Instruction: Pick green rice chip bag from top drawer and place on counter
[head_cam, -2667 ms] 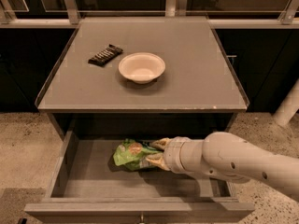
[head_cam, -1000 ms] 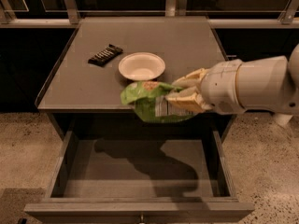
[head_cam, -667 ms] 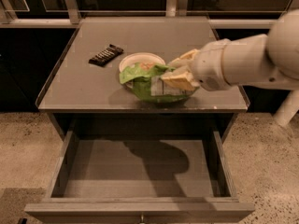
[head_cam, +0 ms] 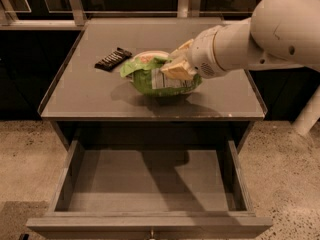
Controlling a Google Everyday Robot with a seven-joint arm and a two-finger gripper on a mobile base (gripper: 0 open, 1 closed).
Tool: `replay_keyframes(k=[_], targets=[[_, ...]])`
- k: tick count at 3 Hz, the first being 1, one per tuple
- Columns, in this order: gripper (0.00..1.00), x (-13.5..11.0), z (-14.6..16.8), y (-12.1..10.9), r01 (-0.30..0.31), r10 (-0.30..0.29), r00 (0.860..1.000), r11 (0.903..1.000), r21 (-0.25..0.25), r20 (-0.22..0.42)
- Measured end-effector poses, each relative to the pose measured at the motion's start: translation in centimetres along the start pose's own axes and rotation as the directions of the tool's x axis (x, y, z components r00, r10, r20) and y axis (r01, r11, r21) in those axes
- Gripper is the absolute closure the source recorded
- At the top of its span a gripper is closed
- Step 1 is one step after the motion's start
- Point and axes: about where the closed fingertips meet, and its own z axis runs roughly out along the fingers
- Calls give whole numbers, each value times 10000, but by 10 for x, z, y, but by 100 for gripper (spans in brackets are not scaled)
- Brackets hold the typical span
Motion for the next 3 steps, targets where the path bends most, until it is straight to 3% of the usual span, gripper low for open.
replay_keyframes(k=[3], targets=[[11,0,0,0,-1,1,10000,10000,2,1]])
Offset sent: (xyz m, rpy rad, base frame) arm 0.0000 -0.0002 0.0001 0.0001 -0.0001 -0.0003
